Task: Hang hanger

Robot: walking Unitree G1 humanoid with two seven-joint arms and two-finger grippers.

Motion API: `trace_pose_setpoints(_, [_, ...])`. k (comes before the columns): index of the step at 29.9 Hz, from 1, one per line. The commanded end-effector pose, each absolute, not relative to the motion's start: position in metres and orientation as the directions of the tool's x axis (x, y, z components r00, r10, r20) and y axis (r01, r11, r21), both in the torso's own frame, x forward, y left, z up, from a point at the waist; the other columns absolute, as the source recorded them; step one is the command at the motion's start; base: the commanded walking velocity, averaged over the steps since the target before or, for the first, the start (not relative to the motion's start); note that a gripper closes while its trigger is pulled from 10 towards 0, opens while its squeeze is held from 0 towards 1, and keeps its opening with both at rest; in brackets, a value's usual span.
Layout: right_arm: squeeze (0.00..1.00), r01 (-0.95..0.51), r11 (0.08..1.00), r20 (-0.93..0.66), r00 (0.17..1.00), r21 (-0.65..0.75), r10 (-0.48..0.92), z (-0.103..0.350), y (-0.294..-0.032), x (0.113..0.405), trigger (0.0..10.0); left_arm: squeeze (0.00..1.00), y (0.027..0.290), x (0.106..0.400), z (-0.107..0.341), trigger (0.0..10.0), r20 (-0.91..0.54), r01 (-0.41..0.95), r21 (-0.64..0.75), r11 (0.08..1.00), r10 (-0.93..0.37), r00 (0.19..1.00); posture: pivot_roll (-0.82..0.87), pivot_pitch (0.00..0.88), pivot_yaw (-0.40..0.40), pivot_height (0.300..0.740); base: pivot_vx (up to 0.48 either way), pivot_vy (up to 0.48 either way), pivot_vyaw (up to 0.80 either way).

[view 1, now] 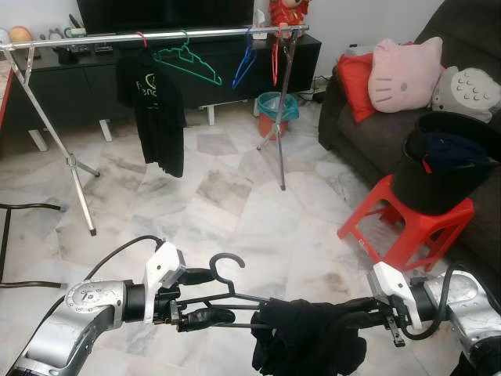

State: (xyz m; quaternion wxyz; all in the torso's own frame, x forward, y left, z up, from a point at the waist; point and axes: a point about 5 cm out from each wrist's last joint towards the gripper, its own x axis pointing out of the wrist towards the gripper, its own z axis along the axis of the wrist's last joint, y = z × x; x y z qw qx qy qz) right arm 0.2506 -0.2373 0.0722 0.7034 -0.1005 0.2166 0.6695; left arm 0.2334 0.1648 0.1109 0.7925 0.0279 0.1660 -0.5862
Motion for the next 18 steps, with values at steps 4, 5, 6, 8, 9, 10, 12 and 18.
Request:
trace_pose_setpoints(4, [0.0, -0.993, 0.056, -0.412, 0.007, 0.106, 0.911, 0.083, -0.232, 0.258, 10.0, 0.0, 0.152, 0.235, 0.111, 10.0, -0.304, 0.955, -0.144, 0.26, -0.93, 0.207, -0.03, 0.0, -0.043, 0.74, 0.0, 0.0, 0.0])
trace_pose_setpoints(5, [0.0, -0.993, 0.054, -0.412, 0.006, 0.105, 0.911, 0.083, -0.232, 0.259, 10.0, 0.0, 0.151, 0.235, 0.111, 10.0, -0.304, 0.956, -0.143, 0.257, -0.93, 0.205, -0.03, 0.0, -0.043, 0.74, 0.0, 0.0, 0.0])
trace_pose_setpoints(6, [0.0, -0.993, 0.053, -0.411, 0.005, 0.105, 0.912, 0.083, -0.232, 0.259, 10.0, 0.0, 0.15, 0.236, 0.111, 10.0, -0.304, 0.956, -0.141, 0.258, -0.93, 0.206, -0.03, 0.0, -0.043, 0.74, 0.0, 0.0, 0.0])
trace_pose_setpoints(8, [0.0, -0.994, 0.048, -0.411, 0.002, 0.102, 0.912, 0.084, -0.231, 0.259, 10.0, 0.0, 0.149, 0.236, 0.11, 10.0, -0.305, 0.957, -0.142, 0.254, -0.931, 0.202, -0.03, 0.0, -0.043, 0.74, 0.0, 0.0, 0.0])
trace_pose_setpoints(9, [0.0, -0.994, 0.046, -0.41, 0.001, 0.099, 0.912, 0.084, -0.23, 0.259, 10.0, 0.0, 0.148, 0.236, 0.11, 10.0, -0.306, 0.957, -0.144, 0.251, -0.931, 0.198, -0.03, 0.0, -0.042, 0.74, 0.0, 0.0, 0.0])
trace_pose_setpoints(10, [0.0, -0.994, 0.046, -0.408, 0.002, 0.097, 0.913, 0.085, -0.23, 0.26, 10.0, 0.0, 0.147, 0.236, 0.11, 9.1, -0.305, 0.958, -0.146, 0.245, -0.933, 0.192, -0.03, 0.0, -0.042, 0.74, 0.0, 0.0, 0.0])
trace_pose_setpoints(12, [0.0, -0.994, 0.046, -0.405, 0.003, 0.095, 0.914, 0.085, -0.229, 0.261, 10.0, 0.0, 0.146, 0.235, 0.11, 7.3, -0.302, 0.96, -0.152, 0.237, -0.936, 0.183, -0.03, 0.0, -0.041, 0.74, 0.0, 0.0, 0.0])
trace_pose_setpoints(18, [0.0, -0.995, 0.042, -0.406, 0.0, 0.094, 0.914, 0.085, -0.229, 0.261, 10.0, 0.0, 0.145, 0.236, 0.109, 0.0, -0.307, 0.958, -0.149, 0.245, -0.932, 0.191, -0.03, 0.0, -0.042, 0.74, 0.0, 0.0, 0.0])
